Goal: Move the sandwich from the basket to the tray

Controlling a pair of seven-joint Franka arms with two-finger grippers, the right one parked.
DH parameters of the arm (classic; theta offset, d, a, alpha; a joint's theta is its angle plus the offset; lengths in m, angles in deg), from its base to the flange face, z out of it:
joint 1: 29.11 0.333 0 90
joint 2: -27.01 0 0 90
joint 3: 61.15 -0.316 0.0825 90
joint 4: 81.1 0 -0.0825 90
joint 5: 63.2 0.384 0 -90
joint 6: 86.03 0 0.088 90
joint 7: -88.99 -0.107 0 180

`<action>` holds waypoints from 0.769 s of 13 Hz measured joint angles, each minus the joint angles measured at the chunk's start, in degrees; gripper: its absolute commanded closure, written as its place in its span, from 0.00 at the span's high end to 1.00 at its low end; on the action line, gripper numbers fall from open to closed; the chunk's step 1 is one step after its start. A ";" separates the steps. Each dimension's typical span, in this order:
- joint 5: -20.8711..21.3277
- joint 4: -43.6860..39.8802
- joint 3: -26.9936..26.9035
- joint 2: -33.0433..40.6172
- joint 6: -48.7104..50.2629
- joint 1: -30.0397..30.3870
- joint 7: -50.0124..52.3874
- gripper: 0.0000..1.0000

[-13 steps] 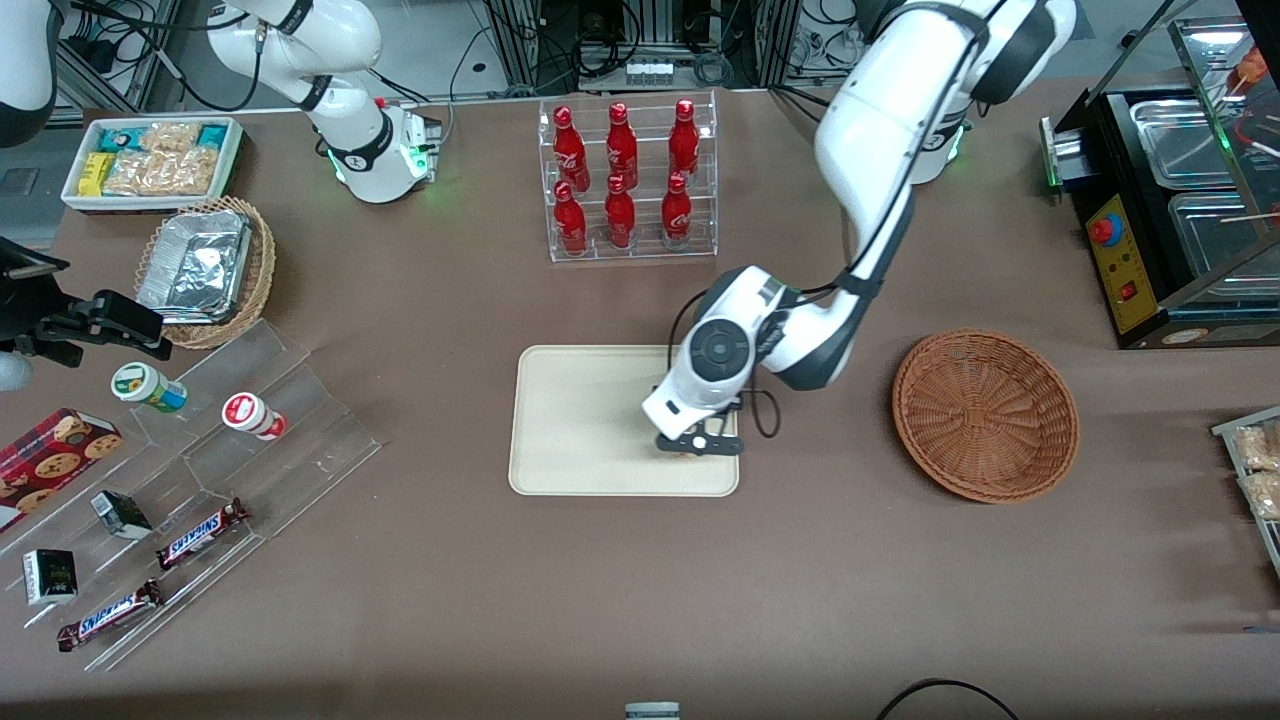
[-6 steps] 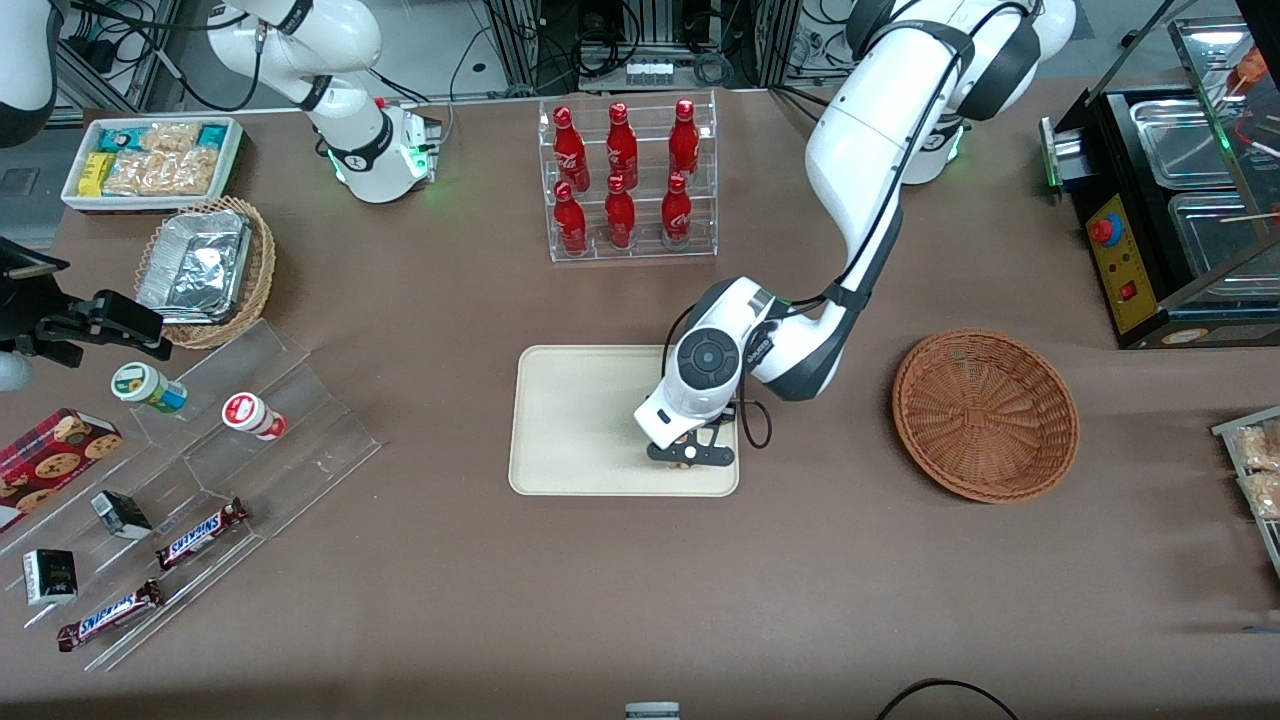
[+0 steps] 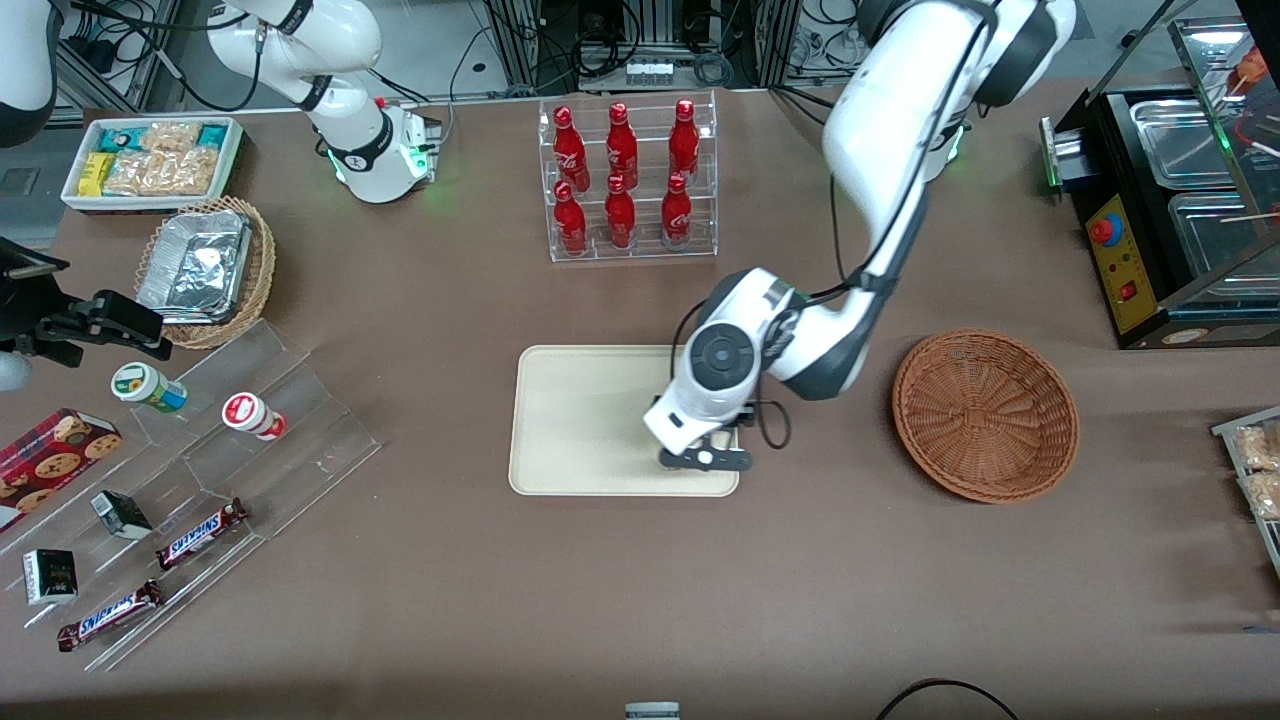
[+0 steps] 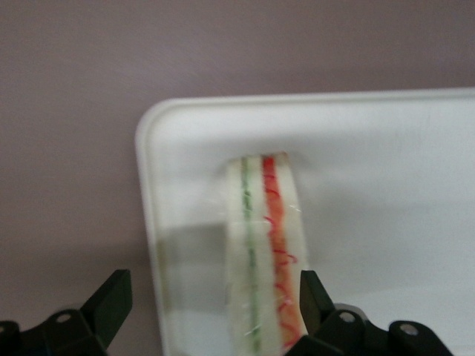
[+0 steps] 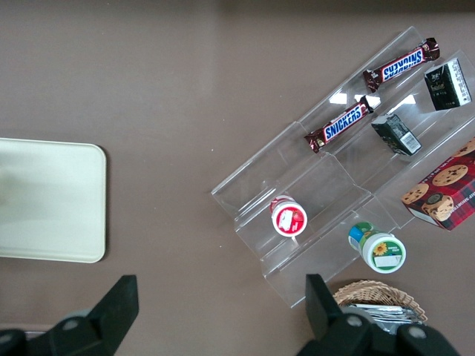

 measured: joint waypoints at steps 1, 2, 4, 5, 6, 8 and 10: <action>0.00 -0.07 -0.41 3.46 4.18 2.56 -0.01 1.00; 0.00 0.06 -0.56 7.29 8.20 5.88 -0.21 1.00; 0.09 1.51 -0.70 13.81 11.80 11.54 -0.87 1.00; 0.20 3.25 -0.74 16.47 12.03 13.59 -0.90 1.00; 0.36 5.25 -0.79 19.06 12.35 15.69 -1.27 1.00; 0.56 8.09 -0.85 23.82 15.80 20.57 -6.87 1.00; 0.64 9.29 -0.91 28.33 19.42 26.25 -13.55 1.00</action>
